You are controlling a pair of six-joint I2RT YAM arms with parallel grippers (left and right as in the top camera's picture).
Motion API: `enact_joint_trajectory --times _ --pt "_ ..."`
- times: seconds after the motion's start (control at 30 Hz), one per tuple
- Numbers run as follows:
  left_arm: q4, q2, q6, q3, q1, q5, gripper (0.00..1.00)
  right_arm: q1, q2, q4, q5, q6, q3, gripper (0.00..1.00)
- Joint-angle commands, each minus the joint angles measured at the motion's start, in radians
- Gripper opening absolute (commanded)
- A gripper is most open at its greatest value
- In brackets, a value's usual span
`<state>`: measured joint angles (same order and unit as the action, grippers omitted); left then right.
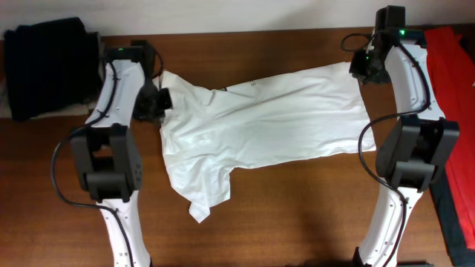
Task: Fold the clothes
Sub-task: 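Lay the shirt flat and release both grippers, moving them aside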
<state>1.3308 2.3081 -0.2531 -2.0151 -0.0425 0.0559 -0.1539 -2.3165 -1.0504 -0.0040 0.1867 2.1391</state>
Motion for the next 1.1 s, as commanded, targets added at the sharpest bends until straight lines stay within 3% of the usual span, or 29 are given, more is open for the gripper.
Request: enact_joint_trajectory --times 0.0,0.5,0.7,0.97,1.07 --pt "-0.087 -0.033 0.005 0.014 -0.057 0.015 0.01 -0.003 -0.082 -0.003 -0.011 0.0 0.008 0.04" --pt "-0.332 -0.032 0.015 0.253 -0.021 -0.021 0.01 -0.003 -0.129 0.052 -0.014 0.0 -0.085 0.04" --pt "-0.349 -0.032 0.016 0.318 0.091 -0.037 0.01 -0.003 -0.129 0.127 -0.01 0.0 -0.158 0.04" --pt "-0.381 -0.033 0.047 0.309 0.185 -0.071 0.01 -0.001 -0.127 0.153 -0.008 0.001 -0.148 0.04" --pt "-0.326 -0.039 0.045 0.22 0.18 -0.069 0.01 -0.001 -0.122 0.093 -0.011 0.001 -0.057 0.04"
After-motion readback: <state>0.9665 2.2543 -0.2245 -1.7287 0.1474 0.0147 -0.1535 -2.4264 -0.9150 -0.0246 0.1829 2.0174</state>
